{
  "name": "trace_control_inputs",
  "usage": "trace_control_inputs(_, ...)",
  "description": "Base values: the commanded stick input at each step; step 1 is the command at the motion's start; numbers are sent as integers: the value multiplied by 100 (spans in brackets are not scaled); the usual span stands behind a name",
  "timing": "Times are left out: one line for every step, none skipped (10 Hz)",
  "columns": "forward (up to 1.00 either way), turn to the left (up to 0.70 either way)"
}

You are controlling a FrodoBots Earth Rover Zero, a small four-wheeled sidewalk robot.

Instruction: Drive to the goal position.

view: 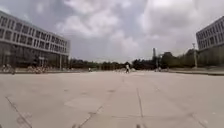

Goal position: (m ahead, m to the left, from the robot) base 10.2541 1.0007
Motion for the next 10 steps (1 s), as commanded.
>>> trace_control_inputs(70,6)
trace_control_inputs(70,3)
trace_control_inputs(70,0)
trace_control_inputs(70,0)
trace_control_inputs(70,0)
trace_control_inputs(70,0)
trace_control_inputs(70,0)
trace_control_inputs(70,0)
trace_control_inputs(70,0)
trace_control_inputs(70,0)
